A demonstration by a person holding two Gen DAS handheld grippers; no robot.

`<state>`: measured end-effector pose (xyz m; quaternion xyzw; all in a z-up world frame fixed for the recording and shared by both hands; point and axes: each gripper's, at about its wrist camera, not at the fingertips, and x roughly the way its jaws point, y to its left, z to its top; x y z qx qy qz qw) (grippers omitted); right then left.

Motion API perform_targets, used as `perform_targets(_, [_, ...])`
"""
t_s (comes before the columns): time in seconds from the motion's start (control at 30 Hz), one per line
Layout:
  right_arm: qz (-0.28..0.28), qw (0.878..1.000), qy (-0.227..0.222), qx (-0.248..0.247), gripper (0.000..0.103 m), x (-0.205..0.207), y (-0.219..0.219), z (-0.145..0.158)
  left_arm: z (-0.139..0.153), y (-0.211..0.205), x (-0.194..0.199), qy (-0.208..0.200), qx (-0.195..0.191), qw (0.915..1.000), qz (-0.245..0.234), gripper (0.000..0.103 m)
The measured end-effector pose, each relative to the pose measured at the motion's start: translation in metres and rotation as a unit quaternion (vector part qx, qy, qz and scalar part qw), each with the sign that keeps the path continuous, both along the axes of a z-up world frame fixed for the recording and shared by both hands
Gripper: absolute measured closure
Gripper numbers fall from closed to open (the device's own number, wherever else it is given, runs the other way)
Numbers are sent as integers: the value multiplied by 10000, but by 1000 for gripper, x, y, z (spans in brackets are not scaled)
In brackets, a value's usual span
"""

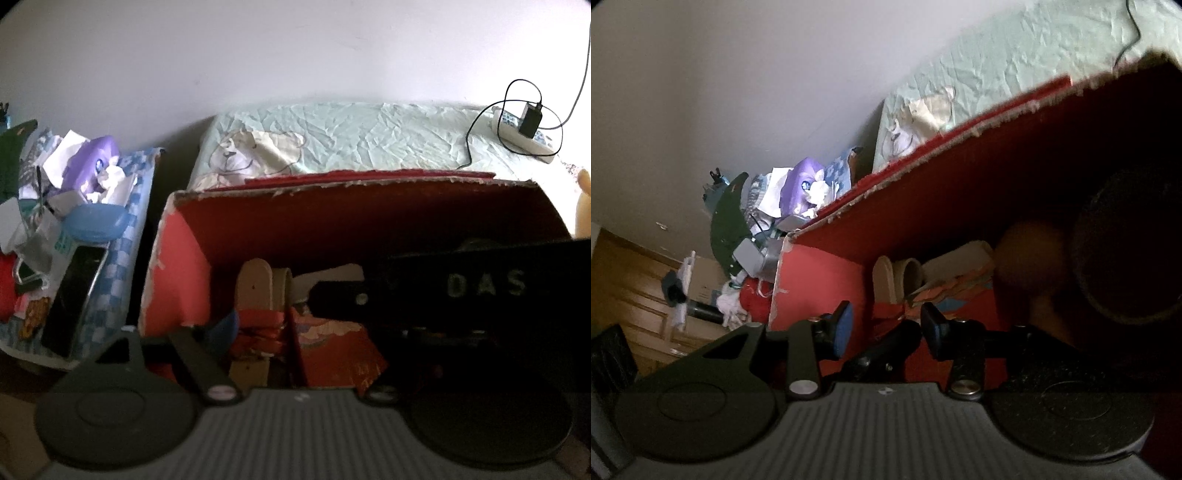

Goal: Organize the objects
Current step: 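Withdraw the open right tool from the box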

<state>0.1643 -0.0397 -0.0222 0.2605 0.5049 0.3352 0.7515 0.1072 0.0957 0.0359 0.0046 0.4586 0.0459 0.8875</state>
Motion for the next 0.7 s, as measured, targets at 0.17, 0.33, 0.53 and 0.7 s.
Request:
perform_targets(0.17, [-160,9984,-367,-406,58,-1,-12,7,-1,2,1,21,-57,10000,7,27])
perform_targets(0.33, [-391,9952,-490,-753,59,2,-28,5,-2,1,3,69,-18,10000,-11,27])
perform_targets(0.53, [-463,9955,-463,-681,59,2,-31,2,-3,0,3,141,67,9999,12,26])
perform_targets(0.7, [-444,9928,-685,-877,59,-2,-25,5,-4,0,4,185,115,9997,95,23])
